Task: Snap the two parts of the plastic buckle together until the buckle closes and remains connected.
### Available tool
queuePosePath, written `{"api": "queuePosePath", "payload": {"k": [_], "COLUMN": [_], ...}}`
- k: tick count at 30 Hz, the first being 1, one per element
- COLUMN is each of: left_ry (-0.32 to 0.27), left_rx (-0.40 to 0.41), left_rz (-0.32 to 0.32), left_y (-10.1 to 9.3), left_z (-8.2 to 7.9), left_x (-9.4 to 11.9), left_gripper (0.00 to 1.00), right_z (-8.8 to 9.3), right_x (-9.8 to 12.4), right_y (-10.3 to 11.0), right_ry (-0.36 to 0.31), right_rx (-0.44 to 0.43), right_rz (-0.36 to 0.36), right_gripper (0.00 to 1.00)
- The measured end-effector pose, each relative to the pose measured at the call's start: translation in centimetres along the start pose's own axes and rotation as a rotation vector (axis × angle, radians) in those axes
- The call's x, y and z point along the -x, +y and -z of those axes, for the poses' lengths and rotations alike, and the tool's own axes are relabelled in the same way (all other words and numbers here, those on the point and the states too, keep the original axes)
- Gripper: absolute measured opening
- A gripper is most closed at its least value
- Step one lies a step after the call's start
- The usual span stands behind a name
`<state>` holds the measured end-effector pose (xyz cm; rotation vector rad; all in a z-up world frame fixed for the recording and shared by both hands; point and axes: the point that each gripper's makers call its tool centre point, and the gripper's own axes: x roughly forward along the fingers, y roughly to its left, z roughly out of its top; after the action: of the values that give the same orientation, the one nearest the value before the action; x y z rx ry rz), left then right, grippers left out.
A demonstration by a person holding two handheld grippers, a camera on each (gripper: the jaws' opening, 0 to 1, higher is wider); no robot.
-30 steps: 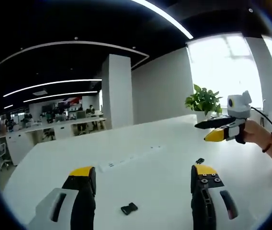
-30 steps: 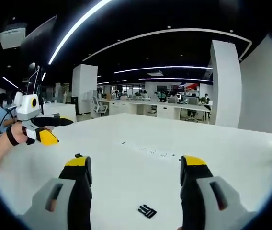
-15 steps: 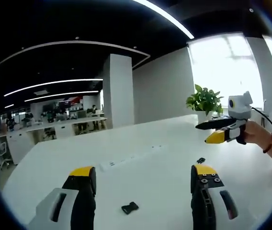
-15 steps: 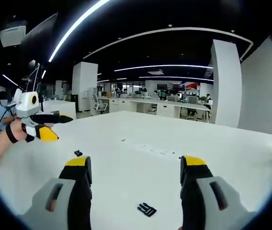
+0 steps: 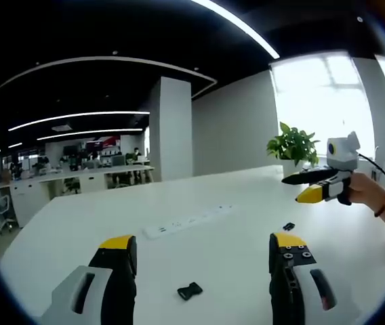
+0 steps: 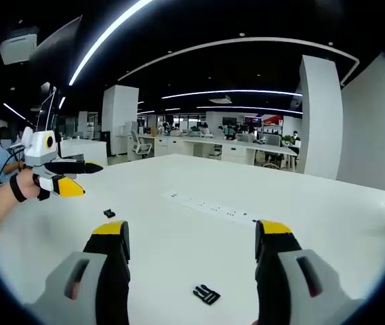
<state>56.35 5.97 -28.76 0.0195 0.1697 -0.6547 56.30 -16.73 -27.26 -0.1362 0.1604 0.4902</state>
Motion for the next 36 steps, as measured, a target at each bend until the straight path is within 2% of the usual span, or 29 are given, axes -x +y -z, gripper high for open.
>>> {"api": "queuePosePath", "payload": {"k": [22, 29, 36], "left_ry": [0.038, 0.032, 0.038], "left_rx": [0.006, 0.001, 0.029], "left_rz": [0.011, 0.015, 0.018], "left_y": [-0.3, -0.4, -0.3], "left_z": [1.4, 1.5, 1.9], "left_x": [-0.1, -0.2, -0.1], "left_gripper": [0.80, 0.80, 0.80], "right_z": [1.1, 1.6, 2.2], "right_x": [-0.1, 0.0, 0.1], "right_y": [-0.1, -0.5, -1.1], "right_ry": [0.025, 0.023, 0.024], "right_rx": [0.009, 0.006, -0.018], "right_rz": [-0.006, 0.001, 0.019], "right_gripper": [0.75, 0.74, 0.69]}}
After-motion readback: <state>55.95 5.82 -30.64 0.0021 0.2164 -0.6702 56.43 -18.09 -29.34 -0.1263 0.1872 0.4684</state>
